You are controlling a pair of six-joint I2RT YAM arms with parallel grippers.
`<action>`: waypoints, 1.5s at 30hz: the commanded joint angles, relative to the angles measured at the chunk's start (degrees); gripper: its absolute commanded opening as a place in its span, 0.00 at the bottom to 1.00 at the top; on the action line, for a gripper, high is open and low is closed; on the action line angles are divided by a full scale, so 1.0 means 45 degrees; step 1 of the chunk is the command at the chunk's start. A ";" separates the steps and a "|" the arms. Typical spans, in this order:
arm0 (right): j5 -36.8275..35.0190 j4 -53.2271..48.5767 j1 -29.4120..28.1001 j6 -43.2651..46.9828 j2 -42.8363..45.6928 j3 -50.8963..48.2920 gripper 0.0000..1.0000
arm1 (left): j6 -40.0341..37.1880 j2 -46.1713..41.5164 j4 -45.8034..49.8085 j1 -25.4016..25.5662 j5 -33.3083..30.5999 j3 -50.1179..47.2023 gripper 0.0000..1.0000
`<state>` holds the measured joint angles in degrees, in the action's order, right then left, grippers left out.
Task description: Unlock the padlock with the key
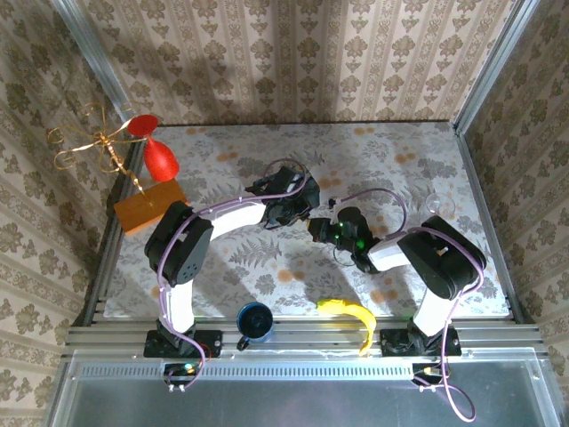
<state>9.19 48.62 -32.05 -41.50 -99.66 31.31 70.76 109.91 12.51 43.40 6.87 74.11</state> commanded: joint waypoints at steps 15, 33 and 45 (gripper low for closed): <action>0.0943 0.2016 0.0266 -0.0051 -0.0415 0.1051 0.00 | 0.0174 -0.0283 -0.0627 0.0412 0.1324 -0.0140 0.00; 0.3384 0.2385 0.1072 0.0417 -0.0356 0.1418 0.00 | 0.0071 -0.0479 -0.0861 0.0583 0.1455 -0.0345 0.00; 0.4130 0.0687 0.1205 0.1038 -0.0335 0.2535 0.00 | 0.0134 -0.0312 -0.0925 0.0790 0.1516 -0.0342 0.00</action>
<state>23.33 44.01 -25.50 -38.85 -102.08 37.56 70.78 109.36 8.05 42.98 4.49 73.45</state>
